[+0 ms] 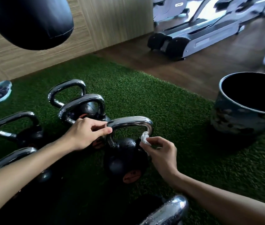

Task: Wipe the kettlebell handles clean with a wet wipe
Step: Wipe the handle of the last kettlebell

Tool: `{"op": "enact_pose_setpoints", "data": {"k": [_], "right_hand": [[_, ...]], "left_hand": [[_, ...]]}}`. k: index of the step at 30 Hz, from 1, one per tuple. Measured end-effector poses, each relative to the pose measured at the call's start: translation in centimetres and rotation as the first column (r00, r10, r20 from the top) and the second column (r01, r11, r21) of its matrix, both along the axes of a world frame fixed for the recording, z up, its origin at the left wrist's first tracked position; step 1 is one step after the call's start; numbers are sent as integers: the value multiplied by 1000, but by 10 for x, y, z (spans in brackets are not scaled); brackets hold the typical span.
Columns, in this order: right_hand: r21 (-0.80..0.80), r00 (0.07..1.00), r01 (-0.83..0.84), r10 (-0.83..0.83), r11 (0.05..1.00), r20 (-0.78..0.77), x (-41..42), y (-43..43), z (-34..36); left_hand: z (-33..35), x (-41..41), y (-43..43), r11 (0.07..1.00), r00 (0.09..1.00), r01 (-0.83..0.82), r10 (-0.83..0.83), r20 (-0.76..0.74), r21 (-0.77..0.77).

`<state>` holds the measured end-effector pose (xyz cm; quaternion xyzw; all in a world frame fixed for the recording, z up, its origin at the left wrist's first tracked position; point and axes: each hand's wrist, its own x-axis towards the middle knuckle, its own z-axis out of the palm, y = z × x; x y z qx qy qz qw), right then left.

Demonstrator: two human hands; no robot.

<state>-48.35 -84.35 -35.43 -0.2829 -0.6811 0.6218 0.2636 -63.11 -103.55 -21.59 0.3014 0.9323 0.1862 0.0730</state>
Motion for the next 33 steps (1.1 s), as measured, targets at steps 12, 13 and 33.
{"op": "enact_pose_setpoints", "data": {"k": [12,13,33], "right_hand": [[47,967,254,-255,966,3,-23,8,-22],[43,966,259,-259,965,-3,-25,8,-24],[17,980,182,-181,983,-79,-49,-22,4]], "left_hand": [[4,22,54,977,952,121,-165,-259,-177],[3,19,49,981,957,118,-154,-244,-156],[-4,53,-22,990,985,-126,133,-112,66]]}}
